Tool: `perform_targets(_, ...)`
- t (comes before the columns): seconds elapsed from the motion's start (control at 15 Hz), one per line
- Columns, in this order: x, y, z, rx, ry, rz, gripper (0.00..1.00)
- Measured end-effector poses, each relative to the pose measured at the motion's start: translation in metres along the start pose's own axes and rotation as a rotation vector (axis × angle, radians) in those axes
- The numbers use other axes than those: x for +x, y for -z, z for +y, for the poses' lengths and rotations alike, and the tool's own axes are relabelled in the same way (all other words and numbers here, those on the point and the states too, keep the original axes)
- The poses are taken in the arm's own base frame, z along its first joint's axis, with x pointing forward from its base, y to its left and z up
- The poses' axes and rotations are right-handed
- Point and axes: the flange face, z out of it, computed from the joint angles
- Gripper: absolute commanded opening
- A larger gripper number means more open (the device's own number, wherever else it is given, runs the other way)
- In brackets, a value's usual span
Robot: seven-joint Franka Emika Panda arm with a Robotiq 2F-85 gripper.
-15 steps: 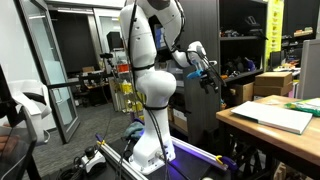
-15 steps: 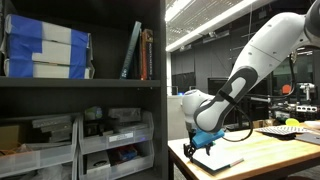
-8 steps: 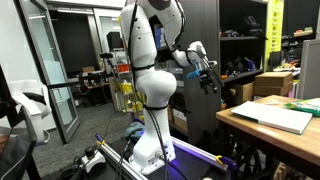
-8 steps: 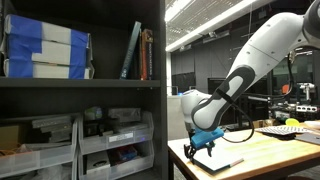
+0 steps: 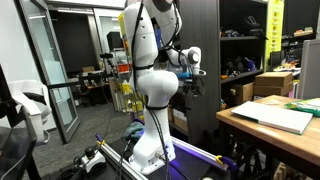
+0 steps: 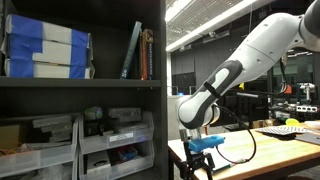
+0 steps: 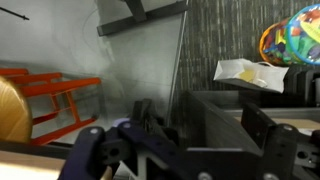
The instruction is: Close the book.
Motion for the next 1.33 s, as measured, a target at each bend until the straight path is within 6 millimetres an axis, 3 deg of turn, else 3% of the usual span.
perform_targets(0.67, -0.0083, -0.0005, -0.0069, 0.014, 0.006, -0.072, 1.00)
perform_targets(1.33, 0.0012, 0.0035, 0.0001, -0.054, -0.046, 0.020, 1.00)
